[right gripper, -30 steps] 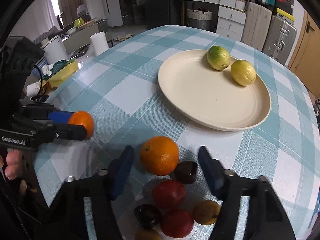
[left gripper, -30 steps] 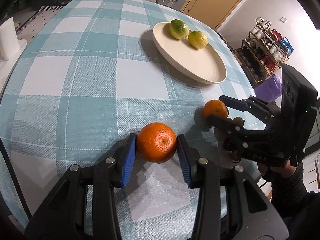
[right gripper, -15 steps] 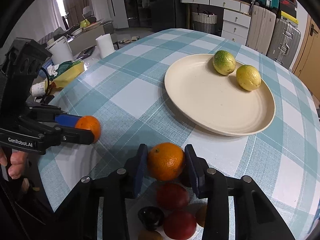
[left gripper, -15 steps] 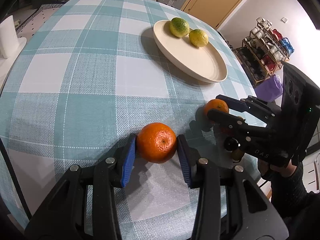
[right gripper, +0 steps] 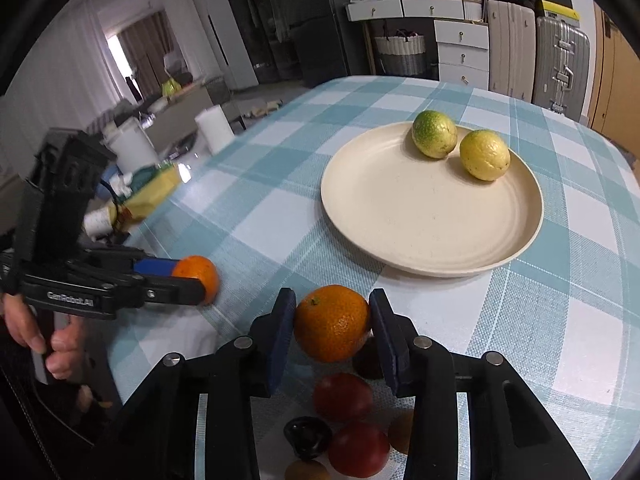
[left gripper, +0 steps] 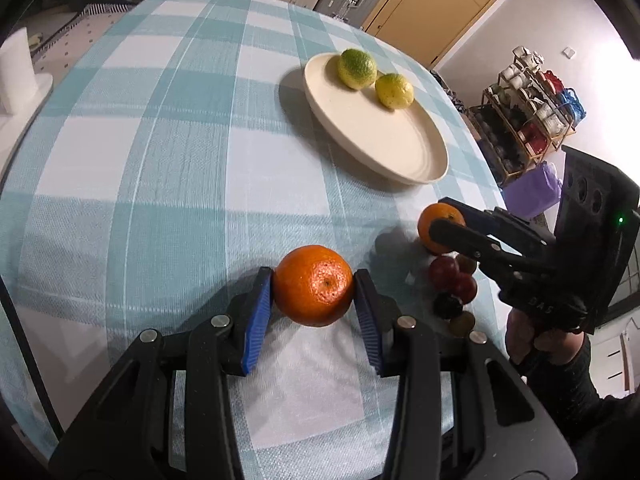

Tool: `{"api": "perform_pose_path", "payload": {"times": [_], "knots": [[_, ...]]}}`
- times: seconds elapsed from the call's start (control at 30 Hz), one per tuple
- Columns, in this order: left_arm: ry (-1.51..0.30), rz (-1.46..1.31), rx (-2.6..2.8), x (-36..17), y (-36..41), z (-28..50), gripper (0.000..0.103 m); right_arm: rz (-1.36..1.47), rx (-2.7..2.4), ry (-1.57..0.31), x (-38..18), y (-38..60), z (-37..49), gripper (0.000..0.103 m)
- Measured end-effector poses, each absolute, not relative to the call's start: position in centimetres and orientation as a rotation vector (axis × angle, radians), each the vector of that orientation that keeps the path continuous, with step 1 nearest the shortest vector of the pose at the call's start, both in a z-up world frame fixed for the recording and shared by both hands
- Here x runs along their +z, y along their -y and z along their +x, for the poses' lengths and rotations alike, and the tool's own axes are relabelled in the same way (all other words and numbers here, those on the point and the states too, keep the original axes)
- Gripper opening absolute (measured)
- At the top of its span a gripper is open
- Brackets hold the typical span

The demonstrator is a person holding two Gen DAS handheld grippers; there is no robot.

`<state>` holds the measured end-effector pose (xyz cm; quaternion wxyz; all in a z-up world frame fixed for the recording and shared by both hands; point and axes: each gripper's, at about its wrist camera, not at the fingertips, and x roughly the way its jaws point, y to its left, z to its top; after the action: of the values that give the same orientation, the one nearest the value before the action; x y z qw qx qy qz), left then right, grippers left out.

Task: Organize fruits
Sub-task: 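Carry both mandarins onto the cream plate beside the citrus and release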

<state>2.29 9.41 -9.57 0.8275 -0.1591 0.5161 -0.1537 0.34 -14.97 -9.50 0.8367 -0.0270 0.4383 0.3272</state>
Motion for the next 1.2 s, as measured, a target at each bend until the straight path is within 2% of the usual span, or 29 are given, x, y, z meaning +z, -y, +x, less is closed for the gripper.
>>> {"api": "perform_pose_path", "payload": {"times": [0.37, 0.73, 1.2], "knots": [[-1.021, -0.336, -0.364, -6.3, -7.0, 5.4, 0.038, 0.171, 0.727, -0.884, -7.9, 18.2, 2.2, 0.039], [-0.965, -0.311, -0.351, -3.9, -4.5, 11.3, 0.038, 0.188, 0.688, -0.82, -5.9, 18.7, 5.3, 0.039], [-0.979, -0.289, -0.288, -5.8, -3.8, 18.6, 0.038, 0.192, 0.603, -0.776, -5.9, 18.9, 10.3, 0.039]]}}
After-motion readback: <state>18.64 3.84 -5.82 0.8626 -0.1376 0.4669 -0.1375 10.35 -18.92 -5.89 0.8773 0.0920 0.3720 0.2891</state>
